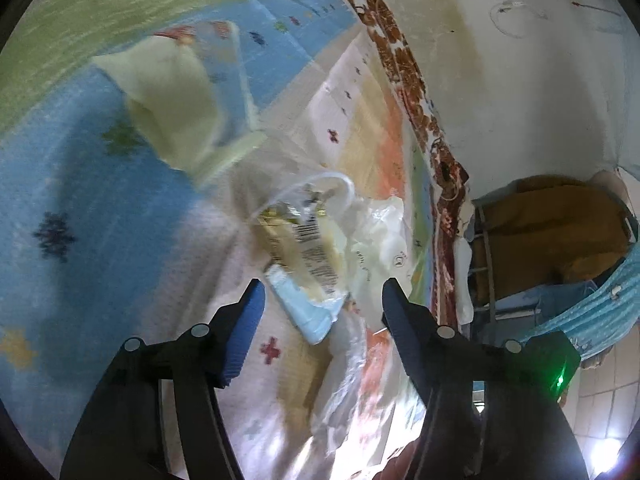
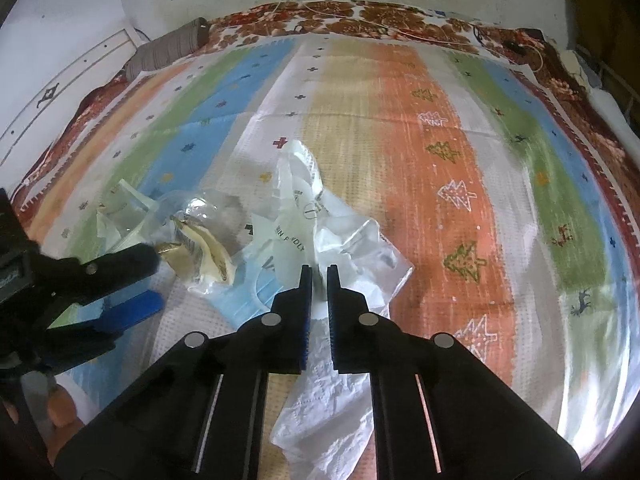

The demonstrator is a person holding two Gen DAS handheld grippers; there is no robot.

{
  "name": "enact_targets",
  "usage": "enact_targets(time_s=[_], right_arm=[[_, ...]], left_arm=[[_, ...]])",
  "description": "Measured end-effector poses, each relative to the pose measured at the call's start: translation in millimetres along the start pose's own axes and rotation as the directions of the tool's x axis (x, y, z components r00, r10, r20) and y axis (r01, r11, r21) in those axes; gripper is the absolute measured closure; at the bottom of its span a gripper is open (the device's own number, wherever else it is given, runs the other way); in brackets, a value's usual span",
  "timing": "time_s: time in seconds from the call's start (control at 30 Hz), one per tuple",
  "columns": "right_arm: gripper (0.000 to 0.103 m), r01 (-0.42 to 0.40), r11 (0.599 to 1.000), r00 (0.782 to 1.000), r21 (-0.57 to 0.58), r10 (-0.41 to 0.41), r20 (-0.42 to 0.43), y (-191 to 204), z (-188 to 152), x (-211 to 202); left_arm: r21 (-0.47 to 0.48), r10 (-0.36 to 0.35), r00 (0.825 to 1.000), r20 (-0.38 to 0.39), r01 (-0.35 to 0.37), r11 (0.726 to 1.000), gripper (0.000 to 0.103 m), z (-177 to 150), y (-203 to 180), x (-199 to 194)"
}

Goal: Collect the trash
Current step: 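Grasp the white plastic bag with the right tool while the left tool grasps the gold snack wrapper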

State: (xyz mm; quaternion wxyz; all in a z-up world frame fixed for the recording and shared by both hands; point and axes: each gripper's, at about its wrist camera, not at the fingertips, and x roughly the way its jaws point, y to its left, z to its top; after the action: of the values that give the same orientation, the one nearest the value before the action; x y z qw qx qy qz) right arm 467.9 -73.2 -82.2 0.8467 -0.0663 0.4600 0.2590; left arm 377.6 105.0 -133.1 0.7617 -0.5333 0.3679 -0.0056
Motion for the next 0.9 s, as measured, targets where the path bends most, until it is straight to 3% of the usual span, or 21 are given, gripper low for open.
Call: enact_targets(time_s=[0.17,0.37,0.43,0.6,0.67,0.9], right_arm=[[0.098,-0.011,1.000,1.000,0.028,0.011,-0.013,-9.8,-2.8,-0.1],[0.100,-0.034,0.997,0.999,0.074,0.034,-0.002,-17.5,-0.7,-3.4],[0.100,-0.036,0.997,0.999,0.066,0.036,0.001,-16.4,-1.0,-4.1],[0.101,-0.037,0.998,0.999,0.053,0.037,-0.002,-15.0,-2.0,-4.5],[0.101,-0.044,0.998,0.999,0.051,0.044,-0.001,-15.0,-1.3,-5.3],[0.101,-0.050,0.997,0.999,0.058,0.049,0.012,-17.0,1.6,-10.4]], left_arm=[[-0.037,0.026,1.000,0.004,-0.026,0.999,0.044,-5.3,1.8,9.8],[-0.050,0.037,0.999,0.033,-0.036,0.998,0.052,-0.9,2.8,15.4],[-0.054,0.041,0.998,0.040,-0.039,0.998,0.058,1.4,3.3,18.2],[-0.069,0.029,0.999,0.013,-0.028,0.997,0.091,3.9,2.6,24.3],[-0.070,0.026,1.000,0.000,-0.026,0.997,0.099,4.6,2.2,23.4],[-0.029,0.043,0.999,0.016,-0.043,0.999,0.100,10.5,0.7,7.8]])
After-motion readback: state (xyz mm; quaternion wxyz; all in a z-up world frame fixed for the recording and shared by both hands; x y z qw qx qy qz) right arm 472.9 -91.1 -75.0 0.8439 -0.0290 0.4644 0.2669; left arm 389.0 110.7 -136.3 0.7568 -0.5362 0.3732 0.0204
